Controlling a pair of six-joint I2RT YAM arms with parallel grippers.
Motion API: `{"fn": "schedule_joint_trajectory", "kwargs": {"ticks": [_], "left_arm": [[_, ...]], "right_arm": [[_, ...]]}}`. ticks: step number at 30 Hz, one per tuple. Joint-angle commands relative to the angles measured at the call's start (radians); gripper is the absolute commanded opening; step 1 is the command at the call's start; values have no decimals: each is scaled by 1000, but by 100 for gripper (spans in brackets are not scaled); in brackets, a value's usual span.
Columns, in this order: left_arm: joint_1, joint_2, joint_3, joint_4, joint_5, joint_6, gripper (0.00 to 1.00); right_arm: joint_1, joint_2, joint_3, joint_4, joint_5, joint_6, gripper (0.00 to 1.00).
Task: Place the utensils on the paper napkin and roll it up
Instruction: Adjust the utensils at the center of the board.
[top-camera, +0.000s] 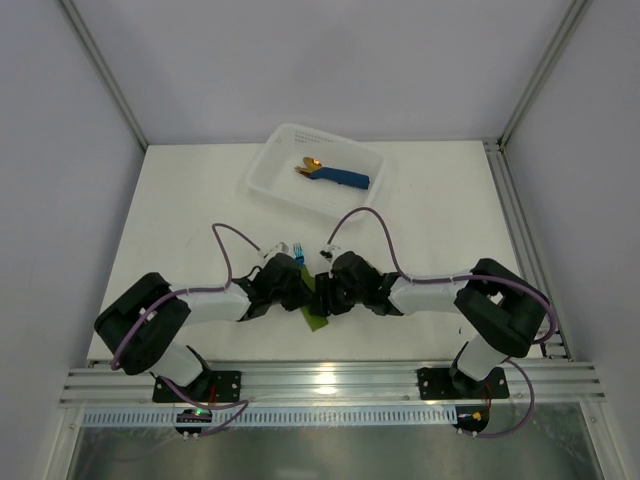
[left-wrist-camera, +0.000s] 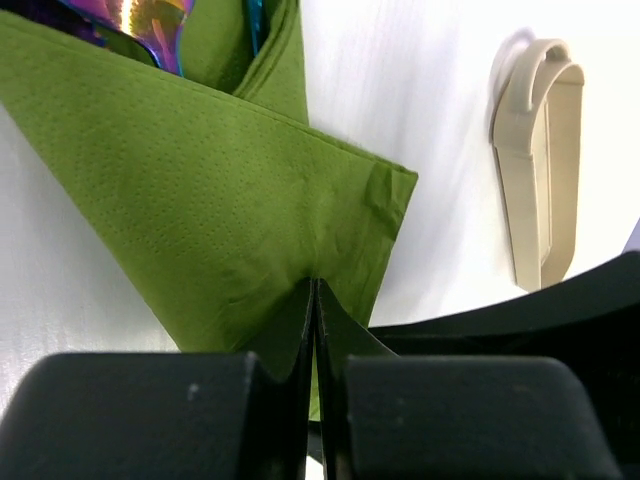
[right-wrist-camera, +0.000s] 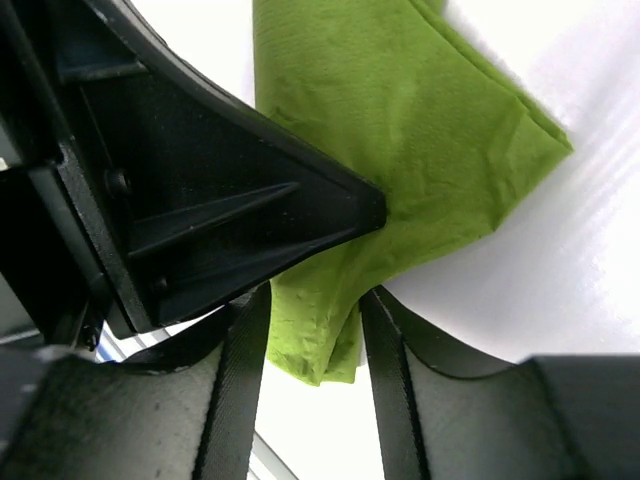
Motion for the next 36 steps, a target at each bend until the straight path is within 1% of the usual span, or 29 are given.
{"fn": "schedule_joint_trajectory", "kwargs": {"ticks": [1,2,7,8,9,11,12,14,17,20,22,24,27,30,31,32,33,34,36], "left_arm": [[-3,8,26,9,-23,13,0],[-2,8,25,10,-24,10,0],[-2,13,23,19,-20,7,0],[-3,14,25,19,-18,9,0],[-3,16,25,21,-17,9,0],[-2,17,25,26,-17,9,0],[-2,19,25,26,-15,9,0],[-2,19,23,27,-14,9,0],[-2,17,17,29,-17,9,0],[-2,5,12,26,-24,12,0],[-2,-9,12,23,-24,16,0],[-2,-19,23,19,-27,27,0],[-2,-58,49,-33,-61,59,0],[-2,-116,103,-134,-127,108,7],[-2,-131,135,-152,-145,121,11],[-2,-163,150,-227,-181,145,13],[-2,-179,164,-256,-201,158,16],[-2,-196,185,-283,-219,165,23],[0,-246,196,-353,-263,182,30]], "right_arm": [[28,84,-18,-125,126,-39,45],[29,91,-14,-128,139,-36,42],[41,138,0,-154,211,-22,31],[41,142,-2,-154,249,-19,28],[41,153,-3,-183,258,-14,27],[41,164,-6,-185,278,-6,23],[41,167,-8,-185,280,-5,19],[41,179,-8,-186,277,4,17],[41,188,-15,-171,254,10,4],[41,188,-26,-160,232,15,4],[43,185,-35,-113,214,23,4],[41,177,-46,-98,163,21,3],[41,171,-60,-68,130,23,4],[41,170,-71,-44,100,23,4],[41,170,-74,-32,93,24,4],[40,171,-75,-29,81,21,3],[41,170,-75,-24,73,20,4],[40,170,-72,-22,70,20,4],[40,173,-74,-18,56,18,4]]}}
